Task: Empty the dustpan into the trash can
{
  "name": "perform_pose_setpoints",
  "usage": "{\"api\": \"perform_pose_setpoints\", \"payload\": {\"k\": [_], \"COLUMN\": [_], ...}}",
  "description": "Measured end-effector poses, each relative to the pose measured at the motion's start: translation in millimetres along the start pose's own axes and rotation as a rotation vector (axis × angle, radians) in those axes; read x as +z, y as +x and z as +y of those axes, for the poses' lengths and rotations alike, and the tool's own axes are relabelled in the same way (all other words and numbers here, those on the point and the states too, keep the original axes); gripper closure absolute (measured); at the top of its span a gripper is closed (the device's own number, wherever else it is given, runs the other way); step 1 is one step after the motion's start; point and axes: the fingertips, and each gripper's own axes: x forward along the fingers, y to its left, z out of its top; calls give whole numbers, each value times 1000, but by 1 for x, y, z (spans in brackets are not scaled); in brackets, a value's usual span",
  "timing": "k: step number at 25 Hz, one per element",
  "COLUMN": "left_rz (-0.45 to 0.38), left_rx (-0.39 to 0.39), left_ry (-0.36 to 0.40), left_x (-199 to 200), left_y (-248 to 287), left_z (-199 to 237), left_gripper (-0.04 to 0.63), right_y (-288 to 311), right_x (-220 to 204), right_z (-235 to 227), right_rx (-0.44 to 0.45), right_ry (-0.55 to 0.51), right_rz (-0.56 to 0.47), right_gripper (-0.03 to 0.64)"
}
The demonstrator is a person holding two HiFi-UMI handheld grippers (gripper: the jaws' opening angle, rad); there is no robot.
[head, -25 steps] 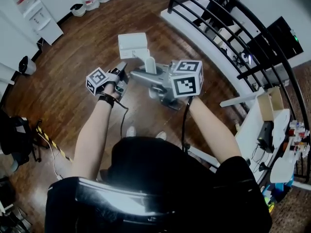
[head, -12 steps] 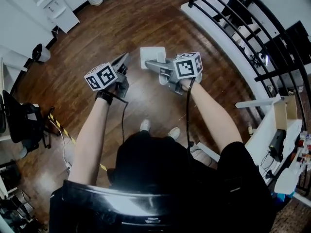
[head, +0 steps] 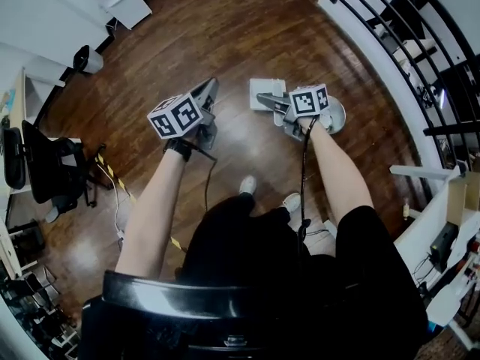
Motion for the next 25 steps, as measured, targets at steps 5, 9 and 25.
{"api": "perform_pose_setpoints", "payload": {"k": [5, 9, 25], "left_rz": [27, 17, 4], "left_rx": [-4, 5, -66], "left_ry": [12, -22, 1], "left_x": [-7, -9, -8], "left_y": [11, 12, 5], "left_z": [11, 19, 4], "left_gripper": [595, 595, 595], "right_y": [7, 9, -1], "right_x": [-5, -20, -41], "right_z": [-35, -60, -85], "right_rx": [-35, -51, -129], "right_ry": [23, 48, 136], "right_rz": [12, 52, 116], "right_gripper": [606, 607, 514]}}
